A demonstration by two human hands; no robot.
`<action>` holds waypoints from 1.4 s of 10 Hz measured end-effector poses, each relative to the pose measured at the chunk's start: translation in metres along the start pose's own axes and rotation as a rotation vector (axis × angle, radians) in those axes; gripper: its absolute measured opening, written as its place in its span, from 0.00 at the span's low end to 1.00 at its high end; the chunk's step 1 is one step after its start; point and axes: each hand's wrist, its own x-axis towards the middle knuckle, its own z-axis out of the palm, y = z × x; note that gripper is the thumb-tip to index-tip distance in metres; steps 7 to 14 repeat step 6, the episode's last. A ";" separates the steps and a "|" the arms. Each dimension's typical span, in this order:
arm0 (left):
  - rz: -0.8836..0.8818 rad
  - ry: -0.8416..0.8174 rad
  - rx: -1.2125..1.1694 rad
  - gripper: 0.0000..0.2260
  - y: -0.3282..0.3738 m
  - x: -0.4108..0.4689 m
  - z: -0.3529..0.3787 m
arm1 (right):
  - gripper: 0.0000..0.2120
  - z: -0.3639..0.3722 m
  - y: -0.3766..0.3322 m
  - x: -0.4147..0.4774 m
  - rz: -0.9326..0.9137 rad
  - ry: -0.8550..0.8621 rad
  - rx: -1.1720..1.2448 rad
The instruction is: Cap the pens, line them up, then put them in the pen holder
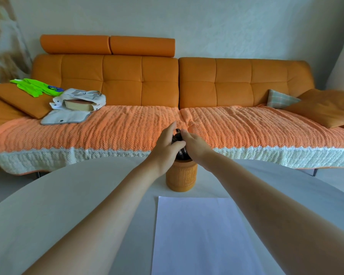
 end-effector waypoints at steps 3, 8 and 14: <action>0.061 -0.029 0.161 0.22 -0.009 0.004 -0.005 | 0.23 0.003 0.000 -0.007 -0.317 0.063 -0.133; -0.029 -0.003 0.260 0.25 0.011 -0.010 -0.020 | 0.29 -0.009 -0.008 -0.013 -0.211 0.022 -0.078; -0.029 -0.003 0.260 0.25 0.011 -0.010 -0.020 | 0.29 -0.009 -0.008 -0.013 -0.211 0.022 -0.078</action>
